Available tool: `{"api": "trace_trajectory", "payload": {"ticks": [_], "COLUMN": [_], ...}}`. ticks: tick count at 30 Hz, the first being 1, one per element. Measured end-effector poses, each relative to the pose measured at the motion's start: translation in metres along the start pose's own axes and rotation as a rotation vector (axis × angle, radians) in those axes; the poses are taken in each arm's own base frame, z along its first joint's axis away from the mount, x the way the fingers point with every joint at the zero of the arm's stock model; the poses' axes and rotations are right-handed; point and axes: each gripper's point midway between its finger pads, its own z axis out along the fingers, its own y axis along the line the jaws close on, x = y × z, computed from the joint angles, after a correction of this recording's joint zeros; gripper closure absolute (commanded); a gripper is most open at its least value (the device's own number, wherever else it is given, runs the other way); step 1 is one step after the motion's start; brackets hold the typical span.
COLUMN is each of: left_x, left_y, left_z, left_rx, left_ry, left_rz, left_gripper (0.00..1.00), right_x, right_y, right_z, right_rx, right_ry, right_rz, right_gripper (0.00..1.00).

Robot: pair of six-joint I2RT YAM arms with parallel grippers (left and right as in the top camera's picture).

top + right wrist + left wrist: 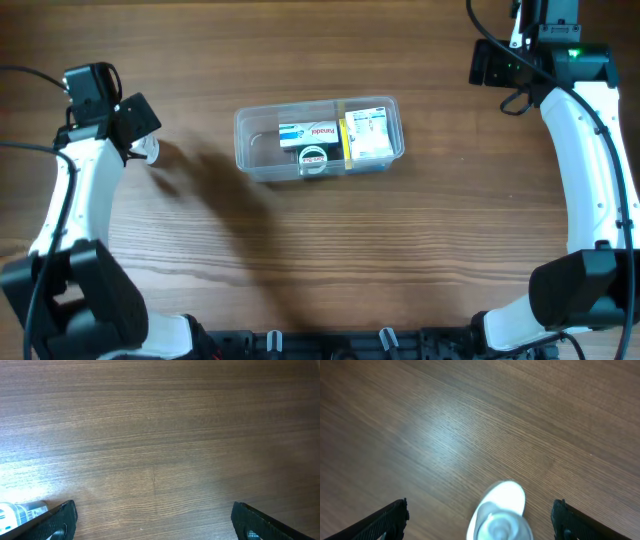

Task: Pack container
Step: 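Lower the left gripper onto the white dropper bottle and grasp it, then carry the white bottle right over the container's left end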

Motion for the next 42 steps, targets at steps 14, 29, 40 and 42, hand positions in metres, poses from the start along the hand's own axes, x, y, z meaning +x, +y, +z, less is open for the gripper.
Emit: {"api": "trace_trajectory", "payload": {"ticks": [14, 29, 40, 42], "left_x": [0.018, 0.019, -0.002, -0.015], "left_y": [-0.013, -0.016, -0.035, -0.045], "left_z": [0.024, 0.023, -0.034, -0.066], "left_rx": [0.055, 0.071, 0.237, 0.325], "left_ry": [0.071, 0.079, -0.001, -0.067], "left_rz": [0.068, 0.078, 0.061, 0.061], "left_gripper": [0.57, 0.86, 0.92, 0.93], "right_x": [0.000, 0.000, 0.000, 0.000], "right_y": [0.000, 0.000, 0.000, 0.000], "right_z": [0.000, 0.000, 0.000, 0.000], "right_rx": [0.000, 0.000, 0.000, 0.000], "right_ry": [0.000, 0.000, 0.000, 0.000], "right_rz": [0.000, 0.000, 0.000, 0.000], "right_gripper": [0.00, 0.00, 0.00, 0.01]}}
